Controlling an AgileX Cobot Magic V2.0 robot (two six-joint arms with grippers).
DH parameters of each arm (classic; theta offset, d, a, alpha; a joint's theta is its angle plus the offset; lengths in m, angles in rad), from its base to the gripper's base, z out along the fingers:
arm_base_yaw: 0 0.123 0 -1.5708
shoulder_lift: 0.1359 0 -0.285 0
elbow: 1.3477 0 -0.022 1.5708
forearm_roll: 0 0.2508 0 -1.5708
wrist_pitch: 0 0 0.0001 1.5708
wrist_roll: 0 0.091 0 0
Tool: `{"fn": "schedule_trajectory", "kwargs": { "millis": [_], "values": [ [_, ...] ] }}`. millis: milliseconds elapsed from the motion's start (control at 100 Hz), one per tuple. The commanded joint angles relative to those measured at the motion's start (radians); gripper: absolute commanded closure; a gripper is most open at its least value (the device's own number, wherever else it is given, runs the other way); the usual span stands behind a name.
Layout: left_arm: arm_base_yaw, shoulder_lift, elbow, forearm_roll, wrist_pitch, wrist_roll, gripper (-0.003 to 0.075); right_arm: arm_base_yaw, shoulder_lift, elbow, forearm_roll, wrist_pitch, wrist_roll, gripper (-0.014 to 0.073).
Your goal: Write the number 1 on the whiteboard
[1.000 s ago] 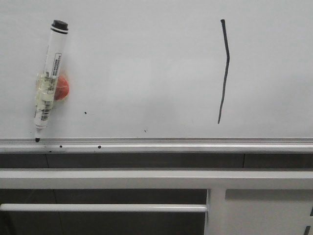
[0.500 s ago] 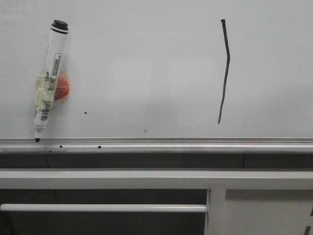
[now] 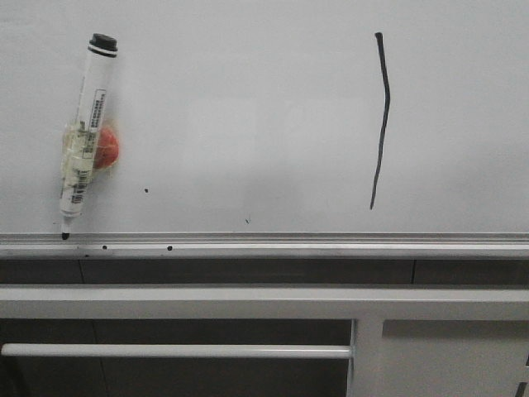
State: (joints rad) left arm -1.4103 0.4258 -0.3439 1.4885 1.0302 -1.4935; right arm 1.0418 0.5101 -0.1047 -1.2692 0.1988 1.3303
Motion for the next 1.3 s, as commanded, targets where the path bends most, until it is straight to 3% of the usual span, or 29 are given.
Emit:
{"fn": "schedule_trajectory", "kwargs": {
  "millis": [0, 130, 240, 390, 490, 640, 770, 850, 1180, 1250, 1290],
  "values": [
    [0.161, -0.023, -0.024, 0.043, -0.187, -0.002, 0.0741, 0.000, 0.012, -0.024, -0.028, 0.000, 0.001, 0.0658],
    [0.489, -0.080, -0.024, 0.043, -0.516, -0.002, 0.0741, 0.000, 0.012, -0.024, -0.028, 0.001, 0.001, 0.0658],
    [0.752, -0.106, -0.024, 0.043, -0.705, -0.002, 0.0741, 0.000, 0.012, -0.024, -0.028, 0.002, 0.001, 0.0658],
    [1.016, -0.109, -0.024, 0.043, -0.895, -0.002, 0.0741, 0.000, 0.012, -0.024, -0.028, 0.003, 0.001, 0.0658],
    [1.136, -0.109, -0.024, 0.043, -1.010, -0.002, 0.0741, 0.000, 0.012, -0.024, -0.028, 0.003, 0.001, 0.0658],
    [1.250, -0.109, -0.024, 0.060, -1.114, -0.042, 0.0741, 0.000, 0.012, -0.024, -0.028, 0.003, 0.001, 0.0658],
    [1.304, -0.109, -0.024, 0.262, -1.119, -0.369, 0.0741, 0.000, 0.012, -0.024, -0.028, 0.003, 0.001, 0.0658],
    [1.316, -0.109, -0.024, 0.356, -1.121, -0.479, 0.0741, 0.000, 0.012, -0.024, -0.028, 0.003, 0.001, 0.0658],
    [1.318, -0.109, 0.037, 0.356, -1.113, -0.451, 0.0741, 0.000, 0.012, -0.024, -0.028, 0.003, 0.001, 0.0658],
    [1.318, -0.109, 0.042, 0.321, -1.109, -0.375, 0.0741, 0.000, 0.012, -0.024, -0.028, 0.003, 0.001, 0.0658],
    [1.318, -0.109, 0.042, 0.169, -1.095, -0.219, 0.0741, 0.000, 0.012, -0.024, -0.028, 0.003, 0.001, 0.0658]
  ]
}}
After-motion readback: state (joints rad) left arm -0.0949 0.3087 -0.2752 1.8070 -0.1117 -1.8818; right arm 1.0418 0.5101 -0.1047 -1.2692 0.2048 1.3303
